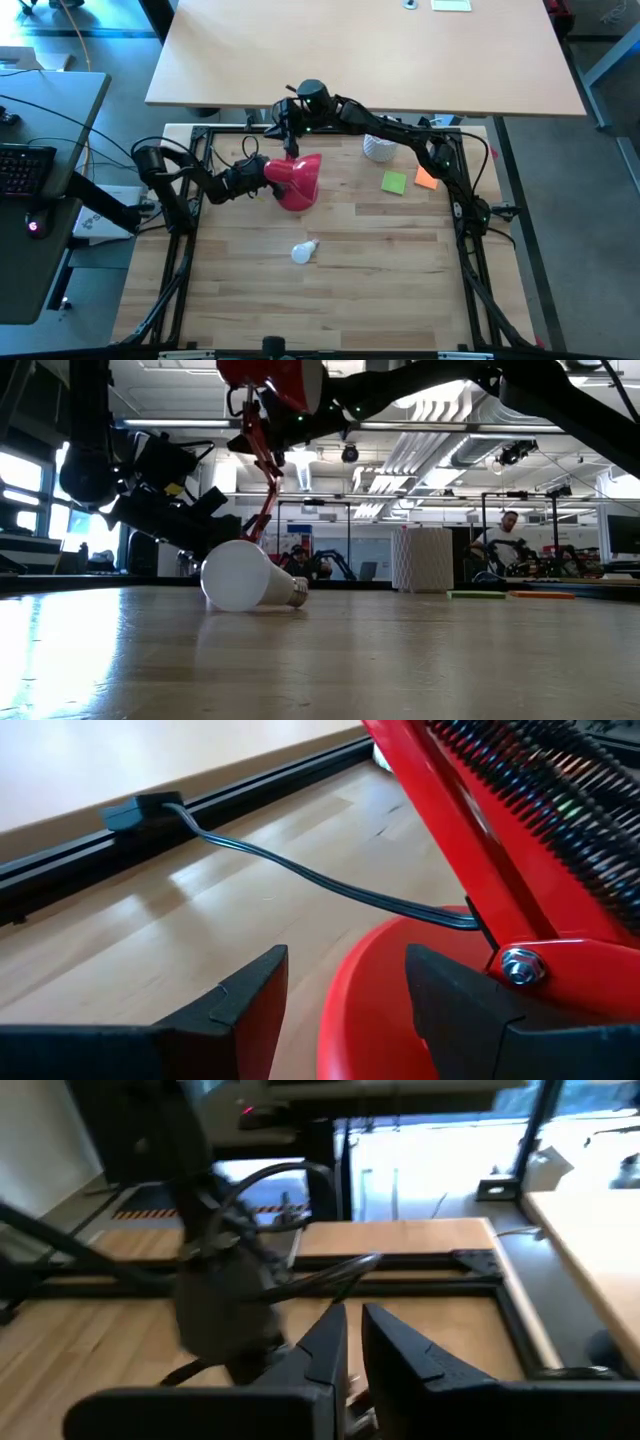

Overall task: Screw lightbulb
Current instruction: Adjust the red lamp

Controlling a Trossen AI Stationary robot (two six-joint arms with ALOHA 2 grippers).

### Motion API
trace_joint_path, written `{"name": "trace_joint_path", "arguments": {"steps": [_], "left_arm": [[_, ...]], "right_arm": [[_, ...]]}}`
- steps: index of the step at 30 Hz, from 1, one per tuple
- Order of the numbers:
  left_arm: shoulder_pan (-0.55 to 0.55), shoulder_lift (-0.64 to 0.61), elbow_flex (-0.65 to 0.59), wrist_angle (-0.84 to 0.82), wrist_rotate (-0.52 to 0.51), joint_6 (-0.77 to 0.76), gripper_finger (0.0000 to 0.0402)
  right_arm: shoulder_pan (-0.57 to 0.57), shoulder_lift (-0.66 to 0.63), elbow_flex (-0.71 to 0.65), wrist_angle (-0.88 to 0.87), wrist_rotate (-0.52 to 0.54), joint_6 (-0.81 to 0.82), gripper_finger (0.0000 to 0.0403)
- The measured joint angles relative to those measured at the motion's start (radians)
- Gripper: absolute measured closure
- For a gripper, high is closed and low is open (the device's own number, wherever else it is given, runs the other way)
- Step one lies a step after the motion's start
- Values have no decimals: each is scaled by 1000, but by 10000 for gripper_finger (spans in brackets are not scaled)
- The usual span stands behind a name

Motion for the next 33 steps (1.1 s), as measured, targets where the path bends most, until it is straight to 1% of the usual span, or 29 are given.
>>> {"name": "trace_joint_path", "arguments": {"steps": [3,6,8,12,14,16,19,22,25,26,27,29,31,33], "left_arm": [[-7,-26,-12,-11,-4,-5,204],[-9,-78,-34,-30,-4,-5,204],[-9,-118,-55,-74,1,-4,204],[-13,-226,-85,-88,0,-12,204],[-27,-277,-110,-125,-5,-19,204],[-50,-334,-120,-122,-10,-21,204],[-100,-414,-118,-154,-70,15,205],[-152,-484,-93,-237,-143,65,211],[-186,-540,-45,-362,-178,100,218],[-192,-553,-33,-409,-185,106,220],[-196,-564,-21,-451,-189,110,221],[-197,-589,-7,-512,-197,115,222],[-196,-601,-6,-553,-219,103,222],[-184,-602,-16,-566,-220,81,223]], "right_arm": [[-17,-21,-5,42,27,38,380],[-40,-52,-8,39,76,44,382],[-57,-84,-9,29,109,44,382],[-96,-153,-3,-24,116,17,382],[-110,-177,-3,-105,139,-18,382],[-119,-202,-5,-207,194,-71,384],[-131,-260,-5,-363,254,-147,393],[-143,-297,0,-558,262,-190,401],[-148,-296,-6,-743,263,-198,401],[-141,-297,-21,-775,263,-200,402],[-132,-308,-52,-778,261,-199,402],[-114,-357,-174,-738,264,-192,402],[-96,-432,-346,-639,296,-165,402],[-80,-525,-537,-519,350,-117,402]]}}
